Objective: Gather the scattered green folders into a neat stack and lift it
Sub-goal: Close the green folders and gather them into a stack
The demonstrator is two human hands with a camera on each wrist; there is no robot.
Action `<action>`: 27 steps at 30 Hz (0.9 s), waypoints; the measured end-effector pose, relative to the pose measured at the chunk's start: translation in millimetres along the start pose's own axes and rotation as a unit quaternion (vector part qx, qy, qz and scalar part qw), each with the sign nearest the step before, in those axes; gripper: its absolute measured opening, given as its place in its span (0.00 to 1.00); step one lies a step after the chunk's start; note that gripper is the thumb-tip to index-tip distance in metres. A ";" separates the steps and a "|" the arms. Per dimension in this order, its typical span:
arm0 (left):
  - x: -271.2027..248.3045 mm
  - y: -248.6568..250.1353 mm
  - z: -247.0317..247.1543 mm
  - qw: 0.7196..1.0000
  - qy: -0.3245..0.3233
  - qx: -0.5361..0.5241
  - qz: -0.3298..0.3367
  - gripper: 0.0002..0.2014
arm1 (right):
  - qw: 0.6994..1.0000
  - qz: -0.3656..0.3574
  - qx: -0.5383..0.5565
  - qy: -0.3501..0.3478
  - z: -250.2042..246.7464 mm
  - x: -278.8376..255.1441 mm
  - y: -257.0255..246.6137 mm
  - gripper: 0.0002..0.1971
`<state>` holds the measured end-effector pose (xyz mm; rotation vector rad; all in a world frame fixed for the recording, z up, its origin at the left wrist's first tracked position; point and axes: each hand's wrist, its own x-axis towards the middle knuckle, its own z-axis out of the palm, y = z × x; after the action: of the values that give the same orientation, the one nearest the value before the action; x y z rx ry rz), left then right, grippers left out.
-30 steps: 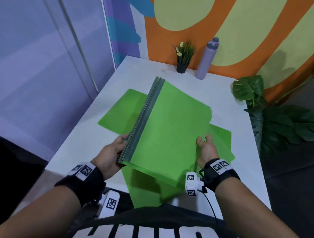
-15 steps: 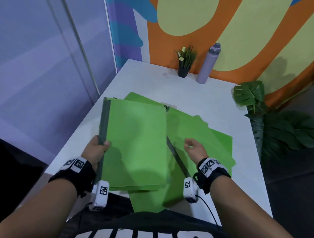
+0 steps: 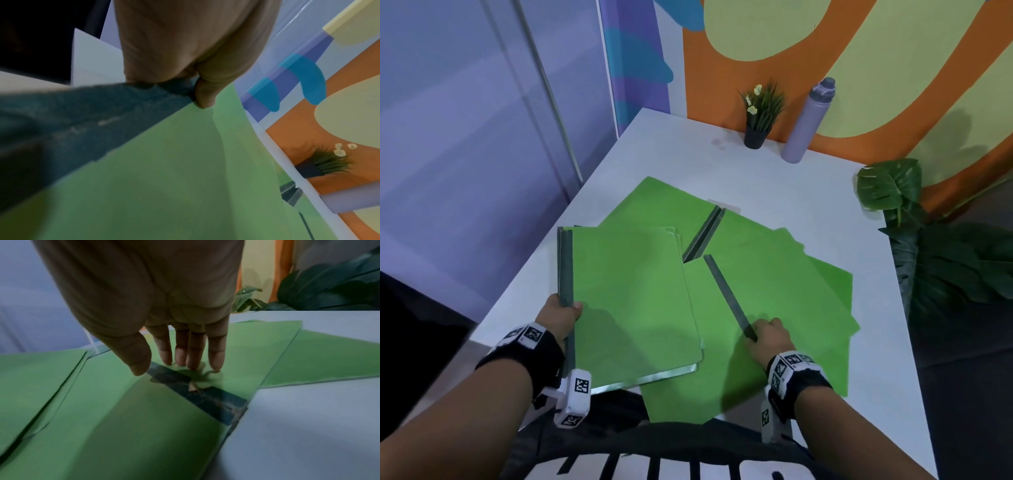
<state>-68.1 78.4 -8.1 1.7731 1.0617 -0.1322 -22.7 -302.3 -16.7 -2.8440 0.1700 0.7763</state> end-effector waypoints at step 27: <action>-13.8 57.3 30.3 0.983 -0.025 -0.177 0.041 0.09 | 0.949 0.014 0.284 0.135 -74.1 2.9 28.5 0.24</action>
<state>-24.8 40.8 25.2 1.4803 0.9103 0.0597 11.6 -345.9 40.1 -2.3770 0.4019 0.2692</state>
